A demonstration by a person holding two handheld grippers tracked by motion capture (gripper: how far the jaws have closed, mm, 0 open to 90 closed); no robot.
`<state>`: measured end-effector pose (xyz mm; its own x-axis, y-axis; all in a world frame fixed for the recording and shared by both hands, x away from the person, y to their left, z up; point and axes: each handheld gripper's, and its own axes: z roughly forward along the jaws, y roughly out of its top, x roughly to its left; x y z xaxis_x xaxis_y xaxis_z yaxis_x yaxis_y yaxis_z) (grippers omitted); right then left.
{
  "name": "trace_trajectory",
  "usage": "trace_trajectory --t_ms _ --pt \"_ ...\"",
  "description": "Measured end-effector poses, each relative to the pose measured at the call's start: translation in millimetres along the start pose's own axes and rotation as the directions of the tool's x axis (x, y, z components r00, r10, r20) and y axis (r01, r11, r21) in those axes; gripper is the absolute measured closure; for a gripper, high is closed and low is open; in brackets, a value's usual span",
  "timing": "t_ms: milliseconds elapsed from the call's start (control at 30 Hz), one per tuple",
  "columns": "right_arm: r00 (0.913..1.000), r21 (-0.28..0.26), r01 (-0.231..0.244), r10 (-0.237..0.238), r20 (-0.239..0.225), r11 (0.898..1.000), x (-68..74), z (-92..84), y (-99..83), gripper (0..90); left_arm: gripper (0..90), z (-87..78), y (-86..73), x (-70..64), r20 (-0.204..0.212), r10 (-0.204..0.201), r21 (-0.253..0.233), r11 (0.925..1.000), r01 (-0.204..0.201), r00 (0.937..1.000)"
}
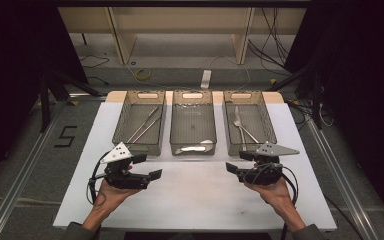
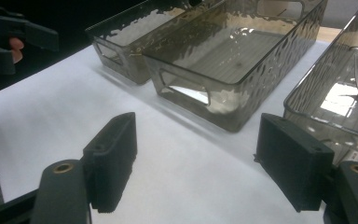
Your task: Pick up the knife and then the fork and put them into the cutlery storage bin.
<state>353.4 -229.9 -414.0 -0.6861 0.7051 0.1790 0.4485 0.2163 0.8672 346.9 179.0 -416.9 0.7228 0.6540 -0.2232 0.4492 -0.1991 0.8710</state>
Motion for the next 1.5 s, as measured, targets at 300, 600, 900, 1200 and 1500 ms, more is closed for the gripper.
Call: trace_trajectory --t_ms 300,600,900,1200,1500 --pt "1.0000 -0.032 -0.003 0.003 -0.003 0.999 7.5 -13.2 -16.3 25.7 15.6 0.0 -0.6 0.1 0.024 -0.017 0.000 0.9999 0.017 0.9996" --pt "0.9998 -0.036 -0.003 0.004 0.017 0.999 9.4 -21.5 -26.1 23.2 15.7 -1.6 -2.5 -0.7 0.031 -0.019 0.005 0.9998 0.019 0.9993" --pt "0.9995 -0.037 -0.008 0.009 0.030 0.999 8.1 -24.1 -30.1 22.1 15.7 -1.3 -2.9 -2.6 0.040 -0.017 0.004 0.9998 0.017 0.9991" --pt "0.9995 -0.041 -0.006 0.007 0.032 0.999 8.7 -24.5 -29.7 22.1 15.7 -0.9 -2.9 -2.5 0.035 -0.021 0.001 0.9998 0.020 0.9992" --pt "0.9994 -0.042 -0.003 0.004 0.034 0.999 8.6 -24.3 -29.7 22.0 15.7 -1.1 -2.7 -2.1 0.033 -0.021 0.000 0.9998 0.021 0.9992"
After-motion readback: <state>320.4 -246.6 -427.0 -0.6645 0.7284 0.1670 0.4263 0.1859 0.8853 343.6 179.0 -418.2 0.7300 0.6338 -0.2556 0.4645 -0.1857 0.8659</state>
